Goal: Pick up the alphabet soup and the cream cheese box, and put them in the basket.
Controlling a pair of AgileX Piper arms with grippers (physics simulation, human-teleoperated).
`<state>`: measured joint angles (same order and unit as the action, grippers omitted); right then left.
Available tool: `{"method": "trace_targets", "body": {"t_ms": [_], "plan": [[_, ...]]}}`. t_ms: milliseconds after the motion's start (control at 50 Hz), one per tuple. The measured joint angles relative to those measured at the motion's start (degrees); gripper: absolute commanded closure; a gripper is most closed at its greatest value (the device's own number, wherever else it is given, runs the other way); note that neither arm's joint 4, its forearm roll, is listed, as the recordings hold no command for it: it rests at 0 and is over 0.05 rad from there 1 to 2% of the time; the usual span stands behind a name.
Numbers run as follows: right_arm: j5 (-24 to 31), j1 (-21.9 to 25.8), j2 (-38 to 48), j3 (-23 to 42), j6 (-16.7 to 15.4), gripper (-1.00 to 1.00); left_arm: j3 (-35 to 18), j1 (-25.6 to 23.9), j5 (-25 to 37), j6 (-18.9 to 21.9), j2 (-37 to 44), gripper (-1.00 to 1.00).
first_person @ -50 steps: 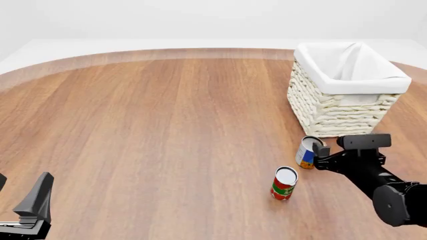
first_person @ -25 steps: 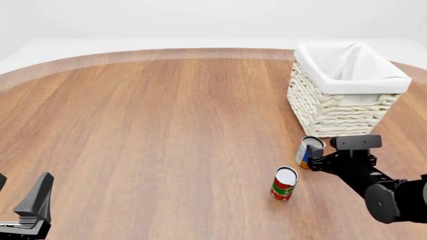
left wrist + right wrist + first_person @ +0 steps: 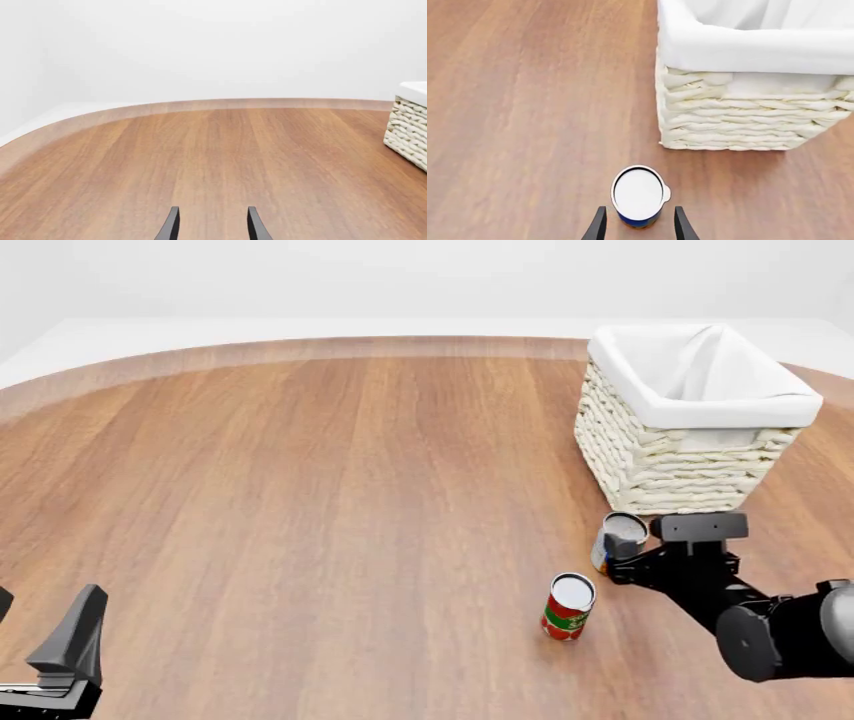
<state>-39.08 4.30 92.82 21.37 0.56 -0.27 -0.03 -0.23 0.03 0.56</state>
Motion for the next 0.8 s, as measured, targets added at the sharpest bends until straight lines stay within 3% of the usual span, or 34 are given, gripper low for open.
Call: {"method": "trace_targets", "body": {"t_ms": [800], "plan": [[-2.6, 0.3, 7.3, 2.6, 1.4, -1.00, 0.0, 0.0, 0.0, 0.0, 0.0, -1.00]]}}
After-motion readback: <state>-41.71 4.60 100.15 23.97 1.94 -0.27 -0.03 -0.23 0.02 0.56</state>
